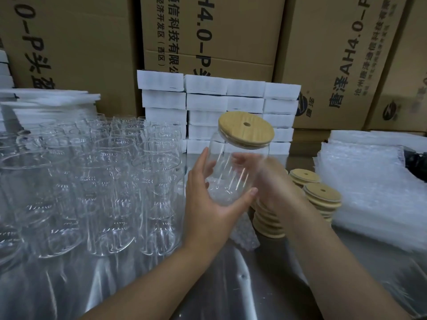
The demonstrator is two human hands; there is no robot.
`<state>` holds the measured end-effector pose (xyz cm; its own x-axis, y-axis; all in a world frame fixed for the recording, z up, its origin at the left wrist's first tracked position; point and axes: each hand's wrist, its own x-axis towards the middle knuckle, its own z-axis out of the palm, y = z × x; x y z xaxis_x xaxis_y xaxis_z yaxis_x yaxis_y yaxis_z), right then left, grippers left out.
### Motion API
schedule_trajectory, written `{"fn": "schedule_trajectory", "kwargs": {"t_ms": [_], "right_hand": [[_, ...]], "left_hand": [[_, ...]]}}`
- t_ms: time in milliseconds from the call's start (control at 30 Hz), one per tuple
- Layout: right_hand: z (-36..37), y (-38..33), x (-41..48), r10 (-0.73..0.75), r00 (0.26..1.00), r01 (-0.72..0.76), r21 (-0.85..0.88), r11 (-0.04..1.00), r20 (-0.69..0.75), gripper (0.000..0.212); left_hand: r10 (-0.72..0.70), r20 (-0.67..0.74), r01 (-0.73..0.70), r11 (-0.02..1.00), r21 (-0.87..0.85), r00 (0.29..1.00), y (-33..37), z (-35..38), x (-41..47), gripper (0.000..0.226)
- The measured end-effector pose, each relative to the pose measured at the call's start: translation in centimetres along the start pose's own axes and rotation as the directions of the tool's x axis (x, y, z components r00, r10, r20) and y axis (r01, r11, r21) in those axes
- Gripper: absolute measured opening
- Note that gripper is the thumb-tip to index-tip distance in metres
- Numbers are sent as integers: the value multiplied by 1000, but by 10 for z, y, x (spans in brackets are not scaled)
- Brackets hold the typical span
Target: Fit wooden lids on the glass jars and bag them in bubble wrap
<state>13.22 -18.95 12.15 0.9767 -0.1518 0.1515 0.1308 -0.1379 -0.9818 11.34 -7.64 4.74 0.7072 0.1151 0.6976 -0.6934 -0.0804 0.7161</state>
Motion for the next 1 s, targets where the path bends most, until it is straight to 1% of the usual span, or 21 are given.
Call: {"fn": "schedule_trajectory", "kwargs": {"t_ms": [33, 67, 100, 133, 200, 233, 267, 300, 333, 400, 467, 533, 600, 667, 800, 833, 933, 1000], "right_hand": [[-5, -4, -4, -43, 999, 42, -230, 972, 2, 22], [-10, -5, -6, -60, 998, 60, -442, 895, 15, 23], [-15, -10, -10, -44, 998, 64, -621, 782, 49, 24], [-18, -15, -14, -12, 996, 74, -736, 673, 90, 24], [-14, -18, -19, 32, 986, 126, -859, 496, 163, 18], [-11, -17, -20, 42, 977, 176, -899, 402, 210, 14], [-9, -14, -21, 60, 963, 231, -918, 322, 264, 11], [-7, -12, -22, 95, 945, 278, -922, 270, 313, 8], [-7, -10, -24, 143, 926, 307, -917, 254, 350, 9], [-5, -3, -25, 227, 889, 324, -897, 300, 397, 18], [-2, 4, -27, 297, 855, 313, -879, 359, 425, 13], [3, 12, -26, 353, 827, 312, -879, 360, 437, 15], [6, 18, -25, 364, 832, 289, -887, 361, 419, 19], [8, 22, -25, 354, 834, 277, -876, 394, 423, 22], [7, 23, -28, 323, 831, 322, -865, 386, 453, 39], [7, 23, -28, 314, 833, 330, -865, 377, 455, 41], [8, 23, -29, 302, 844, 341, -879, 334, 443, 33], [7, 21, -30, 284, 862, 318, -884, 343, 420, 29]], "left_hand": [[-11, -8, 11, 1000, -8, 1000, -1, 0, 0, 103], [-21, -19, 21, 1000, -16, 1000, -2, 0, 1, 104], [-30, -31, 29, 999, -25, 999, -3, 0, 1, 103], [-36, -39, 35, 999, -32, 999, -4, 0, 1, 102], [-46, -42, 44, 998, -44, 998, -4, 0, 1, 102], [-49, -41, 47, 998, -47, 998, -4, 1, 1, 101], [-51, -41, 49, 998, -48, 998, -4, 1, 1, 100], [-51, -42, 49, 998, -47, 998, -4, 2, 0, 99], [-48, -44, 46, 998, -44, 998, -4, 2, 0, 98], [-36, -55, 34, 999, -41, 998, -5, 2, 1, 98], [-21, -69, 18, 999, -45, 997, -6, 2, 2, 97], [-21, -79, 17, 998, -56, 997, -6, 1, 4, 97], [-25, -80, 20, 997, -68, 997, -6, 1, 5, 97], [-23, -80, 17, 997, -70, 996, -7, 0, 5, 95], [-27, -71, 21, 997, -76, 997, -7, 0, 5, 94], [-25, -73, 19, 997, -79, 997, -7, 0, 5, 94], [-23, -76, 16, 996, -86, 997, -6, 1, 5, 94], [-28, -79, 20, 994, -104, 996, -4, 1, 6, 92]]}}
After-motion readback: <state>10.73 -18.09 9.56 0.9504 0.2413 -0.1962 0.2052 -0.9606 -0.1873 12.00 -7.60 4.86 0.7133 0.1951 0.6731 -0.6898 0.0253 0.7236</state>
